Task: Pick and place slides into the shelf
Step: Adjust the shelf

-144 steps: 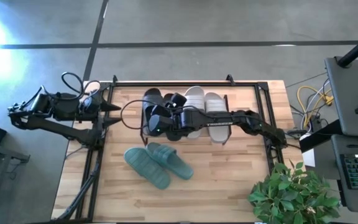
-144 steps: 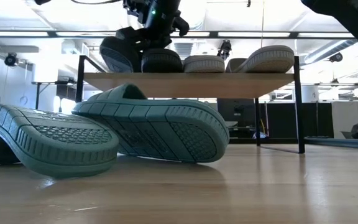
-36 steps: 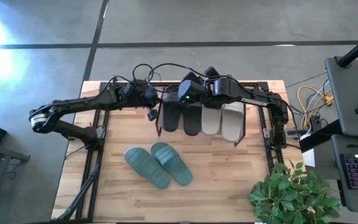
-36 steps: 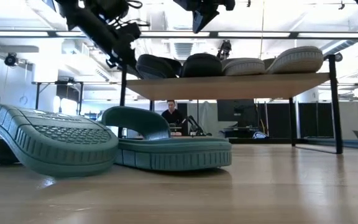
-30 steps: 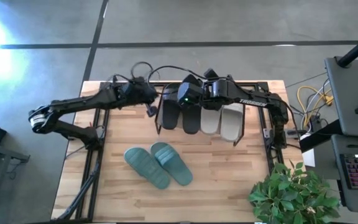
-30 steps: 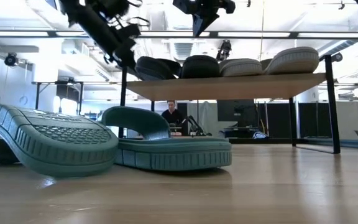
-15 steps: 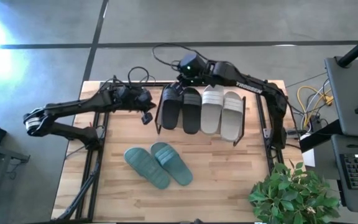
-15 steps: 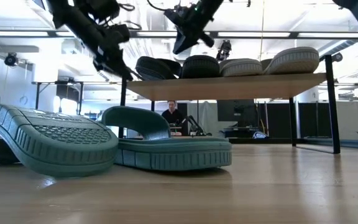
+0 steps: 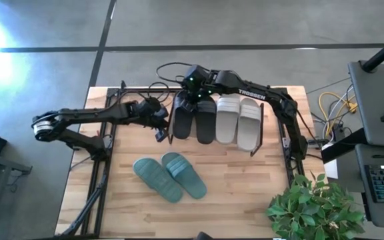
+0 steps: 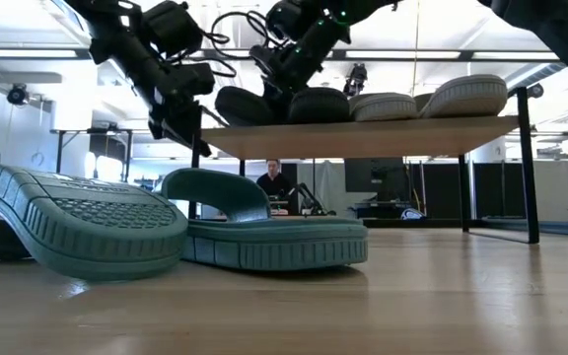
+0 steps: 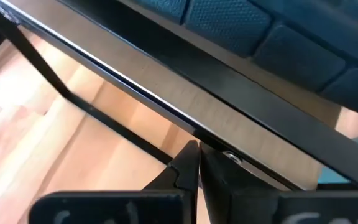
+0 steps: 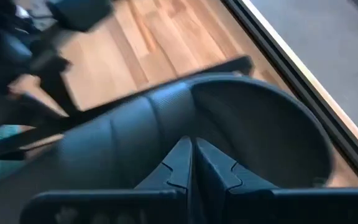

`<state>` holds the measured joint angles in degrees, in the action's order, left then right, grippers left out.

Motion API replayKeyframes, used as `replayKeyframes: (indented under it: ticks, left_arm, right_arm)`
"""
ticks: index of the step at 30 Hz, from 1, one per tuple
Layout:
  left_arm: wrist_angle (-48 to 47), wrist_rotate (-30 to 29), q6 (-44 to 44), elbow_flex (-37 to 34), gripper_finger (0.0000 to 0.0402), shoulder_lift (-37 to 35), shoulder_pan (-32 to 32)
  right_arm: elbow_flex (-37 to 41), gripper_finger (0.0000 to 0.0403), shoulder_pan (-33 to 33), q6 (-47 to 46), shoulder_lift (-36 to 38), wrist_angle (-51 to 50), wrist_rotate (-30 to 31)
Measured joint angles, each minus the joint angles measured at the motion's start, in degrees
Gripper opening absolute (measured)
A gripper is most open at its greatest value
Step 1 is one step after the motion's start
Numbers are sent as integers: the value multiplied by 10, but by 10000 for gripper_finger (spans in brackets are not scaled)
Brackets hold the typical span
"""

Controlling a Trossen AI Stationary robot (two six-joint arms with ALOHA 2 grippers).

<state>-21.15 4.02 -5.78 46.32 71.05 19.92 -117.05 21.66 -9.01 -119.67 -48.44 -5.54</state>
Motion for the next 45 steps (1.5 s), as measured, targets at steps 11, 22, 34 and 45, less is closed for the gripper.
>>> replayKeyframes:
  ticks: [11, 22, 34, 45]
  left_arm:
    - [76, 8, -30, 1, 0, -20, -22]
    - [85, -36, -23, 0, 0, -22, -24]
    - [133, -41, 16, -6, 0, -20, -28]
    - [135, -43, 22, -8, 0, -34, -35]
  right_arm:
    - [-9, 12, -5, -10, 5, -110, 84]
    - [-100, 12, -7, 22, 27, -88, 126]
    - [-115, 12, -12, 32, -25, -53, 20]
    - [-113, 12, -14, 41, -55, -94, 6]
